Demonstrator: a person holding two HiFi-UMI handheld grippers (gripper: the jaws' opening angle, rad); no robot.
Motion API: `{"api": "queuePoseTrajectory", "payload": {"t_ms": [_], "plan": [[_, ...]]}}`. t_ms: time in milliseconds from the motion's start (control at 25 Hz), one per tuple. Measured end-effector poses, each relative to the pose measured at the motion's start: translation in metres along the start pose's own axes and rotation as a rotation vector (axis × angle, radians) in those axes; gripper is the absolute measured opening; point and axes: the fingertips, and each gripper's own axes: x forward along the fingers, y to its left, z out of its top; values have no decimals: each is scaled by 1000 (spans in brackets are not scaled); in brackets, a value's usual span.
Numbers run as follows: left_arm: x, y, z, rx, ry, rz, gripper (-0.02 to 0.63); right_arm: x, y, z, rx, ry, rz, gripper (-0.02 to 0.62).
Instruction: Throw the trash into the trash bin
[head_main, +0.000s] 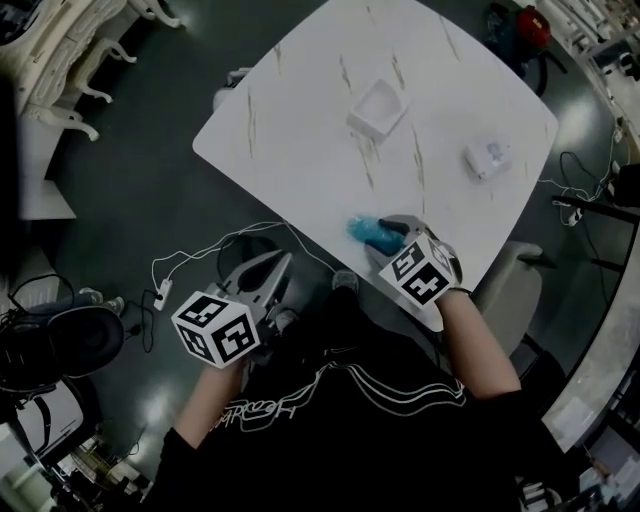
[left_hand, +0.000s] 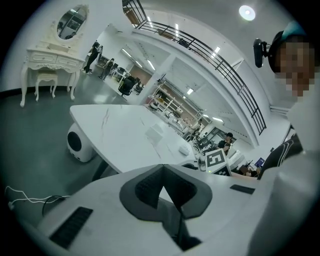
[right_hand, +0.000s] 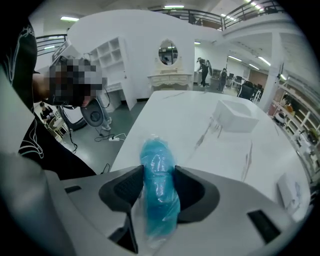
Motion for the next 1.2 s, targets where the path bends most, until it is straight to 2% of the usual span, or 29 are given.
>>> {"api": "queuePoseTrajectory", "payload": {"t_ms": [120, 360, 520, 600, 760, 1000, 1200], "plan": [[-5, 7, -3, -21, -13, -10, 5, 0, -6, 0, 23, 6, -20, 207], [-28, 31, -16, -46, -5, -34, 5, 2, -10, 4, 97, 21, -52, 101], [-51, 36, -14, -26, -5, -53, 5, -4, -13, 8, 132, 24, -127, 70], [-65, 34, -10, -1, -11, -63, 5, -22, -17, 21, 162, -31, -204, 67], [-90, 30, -1, 33, -38, -83, 5, -81, -18, 73, 210, -227, -345, 67], [-136, 34, 13, 38, -127, -97, 5, -145, 18, 157, 192, -481, -407, 67], [-179, 54, 18, 36, -212, -67, 5, -158, 63, 217, 68, -544, -410, 69]]}}
